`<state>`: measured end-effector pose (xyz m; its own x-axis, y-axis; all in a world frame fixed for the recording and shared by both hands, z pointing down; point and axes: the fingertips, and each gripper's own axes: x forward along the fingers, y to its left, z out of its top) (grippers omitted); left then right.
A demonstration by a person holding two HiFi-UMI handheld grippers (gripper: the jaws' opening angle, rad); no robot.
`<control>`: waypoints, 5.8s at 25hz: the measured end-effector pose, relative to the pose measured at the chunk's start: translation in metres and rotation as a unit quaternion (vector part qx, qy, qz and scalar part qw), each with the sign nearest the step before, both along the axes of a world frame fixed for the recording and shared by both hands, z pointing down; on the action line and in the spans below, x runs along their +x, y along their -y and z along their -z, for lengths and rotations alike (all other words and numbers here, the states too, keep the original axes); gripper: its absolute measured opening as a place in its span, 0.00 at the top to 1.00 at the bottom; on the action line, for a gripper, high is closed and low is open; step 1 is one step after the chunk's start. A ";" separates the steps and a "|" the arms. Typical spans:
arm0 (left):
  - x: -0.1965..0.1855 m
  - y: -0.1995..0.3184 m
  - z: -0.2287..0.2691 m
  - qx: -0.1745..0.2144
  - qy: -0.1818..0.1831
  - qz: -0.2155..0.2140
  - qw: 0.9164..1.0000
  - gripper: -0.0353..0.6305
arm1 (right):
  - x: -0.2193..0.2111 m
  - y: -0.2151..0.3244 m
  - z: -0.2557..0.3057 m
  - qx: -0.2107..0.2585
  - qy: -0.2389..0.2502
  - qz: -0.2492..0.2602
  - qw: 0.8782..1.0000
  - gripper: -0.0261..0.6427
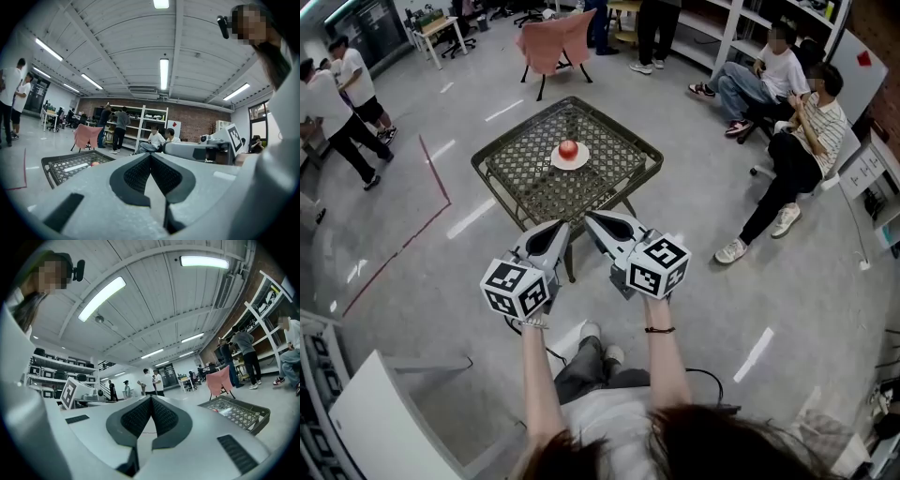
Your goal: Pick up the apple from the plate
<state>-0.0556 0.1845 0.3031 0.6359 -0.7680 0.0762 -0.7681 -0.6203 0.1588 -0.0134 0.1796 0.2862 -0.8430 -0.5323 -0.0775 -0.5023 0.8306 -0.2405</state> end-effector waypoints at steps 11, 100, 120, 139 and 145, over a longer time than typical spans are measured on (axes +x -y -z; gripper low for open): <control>-0.011 0.052 -0.019 -0.018 -0.002 -0.030 0.999 0.93 | -0.012 0.053 -0.016 -0.020 0.009 0.004 1.000 0.95; -0.060 0.377 -0.129 -0.143 0.020 0.115 0.983 0.93 | -0.045 0.399 -0.118 -0.158 -0.028 0.058 0.985 0.95; -0.076 0.422 -0.218 -0.188 0.059 0.106 0.975 0.93 | -0.056 0.443 -0.212 -0.213 -0.050 0.056 0.974 0.95; -0.077 0.440 -0.265 -0.206 0.098 0.096 0.969 0.84 | -0.061 0.453 -0.253 -0.228 -0.057 0.054 0.971 0.95; -0.077 0.442 -0.274 -0.206 0.098 0.096 0.969 0.74 | -0.059 0.452 -0.261 -0.230 -0.064 0.052 0.970 0.95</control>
